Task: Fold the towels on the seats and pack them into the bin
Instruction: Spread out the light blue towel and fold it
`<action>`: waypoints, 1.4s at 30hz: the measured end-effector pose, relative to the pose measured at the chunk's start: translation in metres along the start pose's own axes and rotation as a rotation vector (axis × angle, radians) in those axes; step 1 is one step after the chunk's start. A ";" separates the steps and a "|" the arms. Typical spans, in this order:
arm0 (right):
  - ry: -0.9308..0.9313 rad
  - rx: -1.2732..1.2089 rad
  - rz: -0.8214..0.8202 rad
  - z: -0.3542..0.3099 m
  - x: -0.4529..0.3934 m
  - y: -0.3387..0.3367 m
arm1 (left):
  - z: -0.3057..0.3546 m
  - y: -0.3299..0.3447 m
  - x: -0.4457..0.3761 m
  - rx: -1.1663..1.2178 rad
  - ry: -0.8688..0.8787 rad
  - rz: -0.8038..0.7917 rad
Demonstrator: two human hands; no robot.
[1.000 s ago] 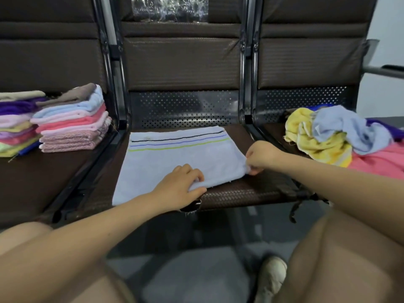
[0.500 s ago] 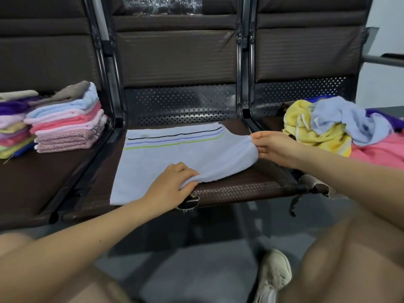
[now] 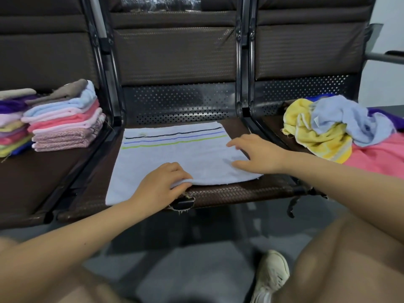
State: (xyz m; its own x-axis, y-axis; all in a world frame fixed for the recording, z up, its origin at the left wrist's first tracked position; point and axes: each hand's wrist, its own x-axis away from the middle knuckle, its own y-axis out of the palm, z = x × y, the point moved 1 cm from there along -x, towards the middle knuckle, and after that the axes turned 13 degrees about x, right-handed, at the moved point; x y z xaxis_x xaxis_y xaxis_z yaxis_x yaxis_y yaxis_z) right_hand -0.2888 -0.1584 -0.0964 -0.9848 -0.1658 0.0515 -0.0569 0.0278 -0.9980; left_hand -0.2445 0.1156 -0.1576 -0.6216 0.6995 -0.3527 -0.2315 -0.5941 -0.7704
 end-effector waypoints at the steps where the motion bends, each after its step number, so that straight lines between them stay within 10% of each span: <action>1: -0.093 -0.018 0.000 -0.011 -0.003 -0.002 | 0.000 -0.001 -0.003 0.015 -0.020 0.014; 12: -0.282 0.036 -0.144 -0.047 -0.072 0.009 | -0.021 -0.024 -0.029 -0.083 -0.202 0.023; 19: -0.237 -0.061 -0.126 -0.016 -0.089 0.005 | -0.059 -0.059 -0.014 -0.033 -0.269 -0.288; 28: -0.058 -0.172 -0.223 0.026 -0.064 0.004 | -0.070 -0.076 0.020 0.087 -0.388 -0.155; 35: 0.052 -0.686 0.106 0.022 -0.031 0.002 | -0.046 -0.089 0.032 0.234 -0.411 0.016; 42: 0.046 -0.784 -0.236 0.016 -0.011 0.005 | -0.035 -0.098 0.027 0.264 -0.427 -0.031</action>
State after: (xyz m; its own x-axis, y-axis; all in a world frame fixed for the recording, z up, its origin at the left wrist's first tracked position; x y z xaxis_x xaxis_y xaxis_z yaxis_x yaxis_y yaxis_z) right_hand -0.2754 -0.1724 -0.1030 -0.9374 -0.2130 0.2755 -0.3446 0.6814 -0.6458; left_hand -0.2127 0.2065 -0.1098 -0.8493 0.5264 -0.0402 -0.4020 -0.6942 -0.5970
